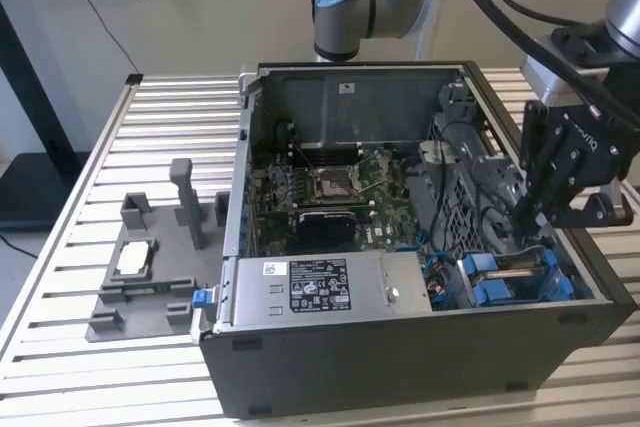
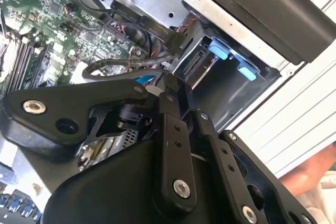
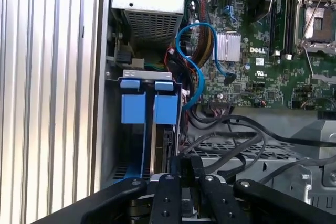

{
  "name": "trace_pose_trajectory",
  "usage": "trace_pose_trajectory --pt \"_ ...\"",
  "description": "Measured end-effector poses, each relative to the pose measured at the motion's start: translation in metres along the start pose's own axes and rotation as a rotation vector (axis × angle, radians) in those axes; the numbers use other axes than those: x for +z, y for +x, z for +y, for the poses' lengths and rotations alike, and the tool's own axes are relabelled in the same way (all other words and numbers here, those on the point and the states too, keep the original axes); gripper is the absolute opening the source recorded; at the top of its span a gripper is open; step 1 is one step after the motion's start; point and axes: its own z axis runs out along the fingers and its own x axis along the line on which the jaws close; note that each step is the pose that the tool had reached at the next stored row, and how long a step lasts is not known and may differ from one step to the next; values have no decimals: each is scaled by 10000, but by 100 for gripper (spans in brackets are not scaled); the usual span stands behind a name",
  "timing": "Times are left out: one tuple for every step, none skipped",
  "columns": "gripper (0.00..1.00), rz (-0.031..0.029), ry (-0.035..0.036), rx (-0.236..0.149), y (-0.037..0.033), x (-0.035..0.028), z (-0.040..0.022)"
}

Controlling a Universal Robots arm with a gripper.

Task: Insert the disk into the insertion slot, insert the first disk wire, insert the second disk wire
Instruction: 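Insert the first disk wire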

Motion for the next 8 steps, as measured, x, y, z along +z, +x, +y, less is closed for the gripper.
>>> trace_pose_trajectory --pt "19 -3 2 24 3 4 -6" --pt "19 -5 4 47 6 8 -13" --pt "19 -7 6 70 10 12 -20" --pt "19 -9 7 89 13 15 -28" --pt "19 -11 8 103 16 19 -37" --pt "19 -12 7 113 18 21 -52" --pt "19 -12 5 118 19 23 -71" --pt "19 -11 1 121 19 23 -93"
